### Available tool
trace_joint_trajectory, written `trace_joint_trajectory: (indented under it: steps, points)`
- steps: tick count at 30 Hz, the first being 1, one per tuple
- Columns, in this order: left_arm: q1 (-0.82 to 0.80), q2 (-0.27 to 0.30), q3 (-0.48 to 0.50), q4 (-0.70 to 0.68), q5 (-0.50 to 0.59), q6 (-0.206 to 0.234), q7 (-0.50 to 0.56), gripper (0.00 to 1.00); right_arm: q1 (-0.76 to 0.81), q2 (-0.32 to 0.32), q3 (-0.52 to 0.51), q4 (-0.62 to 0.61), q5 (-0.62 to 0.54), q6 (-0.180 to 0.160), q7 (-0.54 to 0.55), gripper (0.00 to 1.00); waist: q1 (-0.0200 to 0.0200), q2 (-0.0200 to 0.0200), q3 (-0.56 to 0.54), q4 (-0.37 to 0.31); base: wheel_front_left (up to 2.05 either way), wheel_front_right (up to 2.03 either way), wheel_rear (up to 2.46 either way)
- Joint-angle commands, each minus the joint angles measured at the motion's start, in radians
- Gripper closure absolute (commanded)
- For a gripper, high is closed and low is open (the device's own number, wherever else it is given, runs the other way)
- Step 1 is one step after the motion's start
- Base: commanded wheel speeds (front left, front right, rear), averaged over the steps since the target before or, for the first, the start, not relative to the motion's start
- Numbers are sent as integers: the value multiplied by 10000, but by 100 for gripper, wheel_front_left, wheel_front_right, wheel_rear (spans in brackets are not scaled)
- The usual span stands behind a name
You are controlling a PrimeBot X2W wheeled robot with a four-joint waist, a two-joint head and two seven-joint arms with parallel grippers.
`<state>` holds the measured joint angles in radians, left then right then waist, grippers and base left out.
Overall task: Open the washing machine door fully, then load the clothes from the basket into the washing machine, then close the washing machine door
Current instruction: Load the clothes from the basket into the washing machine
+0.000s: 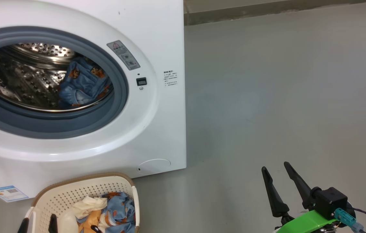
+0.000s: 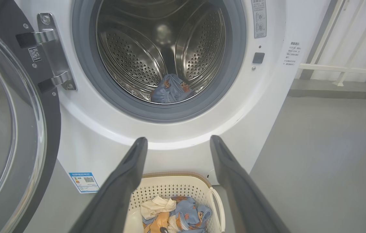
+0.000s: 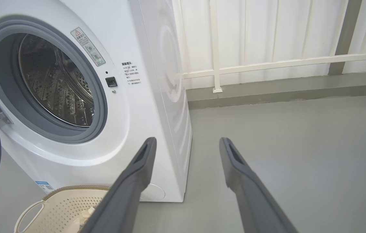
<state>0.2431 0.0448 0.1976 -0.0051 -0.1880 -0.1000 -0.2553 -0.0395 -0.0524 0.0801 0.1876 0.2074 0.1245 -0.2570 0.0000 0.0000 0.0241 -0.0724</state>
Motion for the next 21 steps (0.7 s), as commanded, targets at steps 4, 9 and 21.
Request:
trace_joint_trajectory:
  steps: [4, 9, 21]
  points:
    - [-60, 56, 126, -269, -6, 127, -64, 0, -41, 22, 170, -329, -179, 62, -48, 0, 0, 0, -47, 88, 0, 0, 0]
    - [-19, 56, 29, -256, 3, 184, -64, 0, -4, 22, 125, -339, -198, 62, -48, 0, 0, 0, -83, 137, 0, 0, 0]
    - [56, 55, -138, -181, 37, 231, -65, 0, 42, 22, 73, -307, -190, 62, -48, 0, 0, 0, -94, 209, 0, 0, 0]
